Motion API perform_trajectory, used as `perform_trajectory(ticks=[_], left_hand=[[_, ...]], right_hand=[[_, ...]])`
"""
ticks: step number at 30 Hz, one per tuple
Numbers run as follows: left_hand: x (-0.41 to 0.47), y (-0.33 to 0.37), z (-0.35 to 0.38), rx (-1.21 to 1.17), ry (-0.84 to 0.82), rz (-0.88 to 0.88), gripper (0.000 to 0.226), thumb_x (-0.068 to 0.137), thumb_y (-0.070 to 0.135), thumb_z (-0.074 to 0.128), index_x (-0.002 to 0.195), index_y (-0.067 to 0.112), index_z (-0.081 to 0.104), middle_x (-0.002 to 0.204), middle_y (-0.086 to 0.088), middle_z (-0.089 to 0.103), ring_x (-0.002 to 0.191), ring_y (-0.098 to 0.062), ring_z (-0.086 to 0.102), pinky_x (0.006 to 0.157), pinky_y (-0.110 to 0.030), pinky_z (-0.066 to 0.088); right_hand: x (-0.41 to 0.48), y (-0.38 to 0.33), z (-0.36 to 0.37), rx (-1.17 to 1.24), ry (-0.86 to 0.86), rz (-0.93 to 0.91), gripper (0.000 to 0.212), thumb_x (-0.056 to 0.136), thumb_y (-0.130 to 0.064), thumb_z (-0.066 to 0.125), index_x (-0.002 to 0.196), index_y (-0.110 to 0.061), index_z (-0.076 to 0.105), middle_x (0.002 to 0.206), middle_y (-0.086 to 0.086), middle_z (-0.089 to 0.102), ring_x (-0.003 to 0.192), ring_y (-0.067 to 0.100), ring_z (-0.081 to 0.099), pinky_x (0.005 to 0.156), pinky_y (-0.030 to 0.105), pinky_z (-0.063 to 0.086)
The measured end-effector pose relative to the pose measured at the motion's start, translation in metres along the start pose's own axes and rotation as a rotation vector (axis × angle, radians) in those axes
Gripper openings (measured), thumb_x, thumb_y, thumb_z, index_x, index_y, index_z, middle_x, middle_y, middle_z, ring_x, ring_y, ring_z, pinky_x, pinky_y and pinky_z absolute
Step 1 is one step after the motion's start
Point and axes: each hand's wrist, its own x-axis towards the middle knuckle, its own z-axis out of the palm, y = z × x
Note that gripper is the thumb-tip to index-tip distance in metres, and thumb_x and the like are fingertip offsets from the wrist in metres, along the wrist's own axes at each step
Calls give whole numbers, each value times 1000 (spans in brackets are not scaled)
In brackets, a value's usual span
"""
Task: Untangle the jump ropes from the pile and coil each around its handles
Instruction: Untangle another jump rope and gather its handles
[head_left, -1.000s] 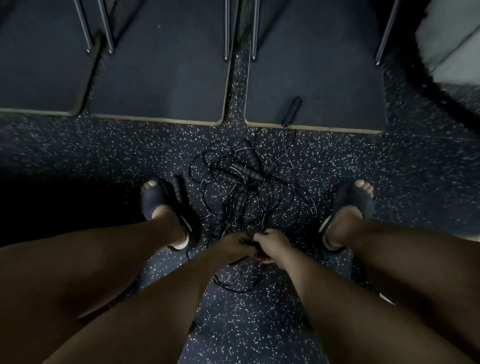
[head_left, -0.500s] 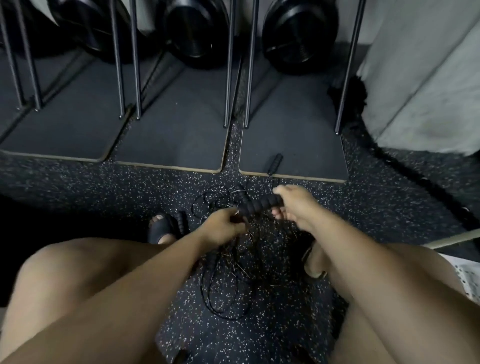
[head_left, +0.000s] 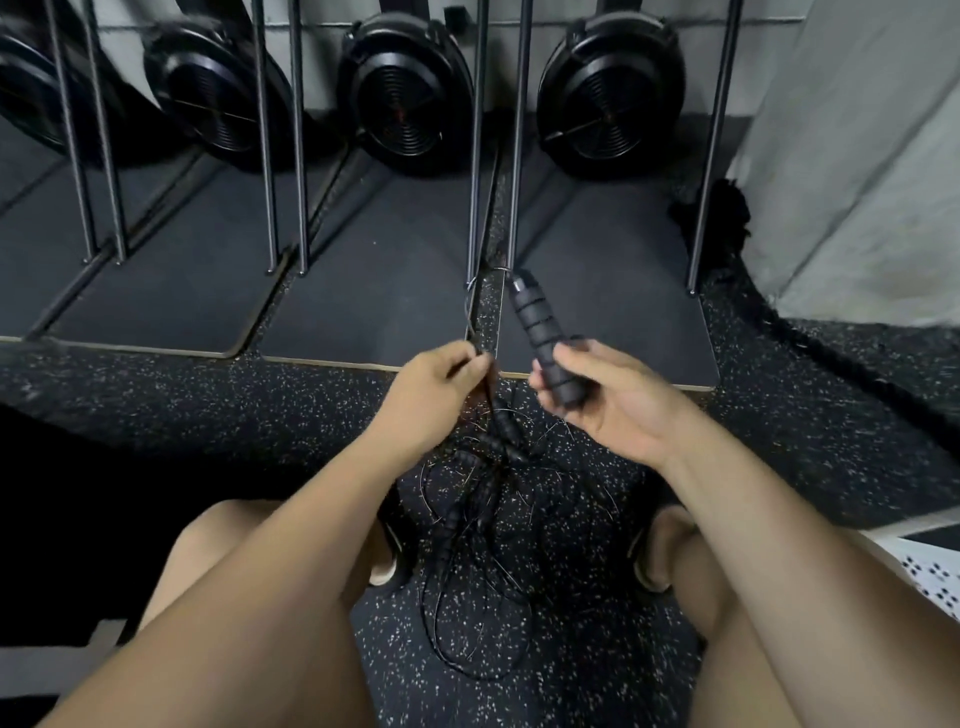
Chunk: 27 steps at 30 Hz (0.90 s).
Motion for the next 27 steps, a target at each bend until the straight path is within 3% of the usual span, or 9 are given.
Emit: perform_trajectory(ticks=[2,5,7,10,13,16,19,24,27], left_hand=[[8,11,10,-27,23,17,31,110,35,58,85,18,65,53,16,49,46,-5,34,49,-24,27],[16,16,22,-7,7,62,29,108,35,60,84,21,64,57,15,51,55,-5,40,58,-31,33],[19,19,26,-14,24,74,26,107,36,62,84,25,67,65,14,62,62,-7,52,63,-30,43],[22,23,26,-184,41,88,20,106,32,63,91,26,75,86,3,78,77,-21,73,75,-36,58],[28,23,21,-325,92,73,19,107,26,63,99,17,79,91,0,79,76,-18,72,67,-32,56],[33,19,15,-424,114,67,18,107,22,65,104,12,80,93,-4,78,76,-15,69,66,-30,50],[36,16,10,-484,153,34,18,106,19,65,106,8,79,91,-4,76,80,-16,68,63,-22,48],[38,7,7,-621,147,-100,23,109,22,59,114,9,76,97,-11,78,85,-24,69,67,-26,53],[35,4,17,-520,-19,-265,30,107,13,45,123,18,70,102,-4,82,98,-25,78,82,-33,57]], right_hand=[[3,5,3,-153,-28,10,57,87,4,77,138,-5,54,98,12,70,91,28,70,85,43,61],[11,16,10,-224,138,-18,52,89,20,62,133,-8,58,88,13,63,80,27,64,77,44,60],[17,22,11,-278,248,-48,41,91,16,62,122,-10,61,95,15,66,81,27,68,76,42,62],[19,29,12,-335,198,8,38,90,13,63,124,-5,63,112,20,75,88,29,77,73,38,63],[22,39,13,-485,172,73,35,91,4,72,125,-1,64,119,23,76,92,32,80,81,43,62],[26,48,10,-655,264,34,25,90,-1,76,111,-1,63,113,24,76,92,32,81,89,52,64],[26,49,12,-770,360,-20,16,92,-4,74,103,-8,63,103,18,78,93,31,80,87,54,66],[17,41,17,-666,374,-118,15,93,-2,72,105,-1,64,86,12,81,78,31,80,84,52,67],[6,24,23,-435,318,-179,12,96,5,69,106,7,61,83,17,77,73,31,74,71,39,65]])
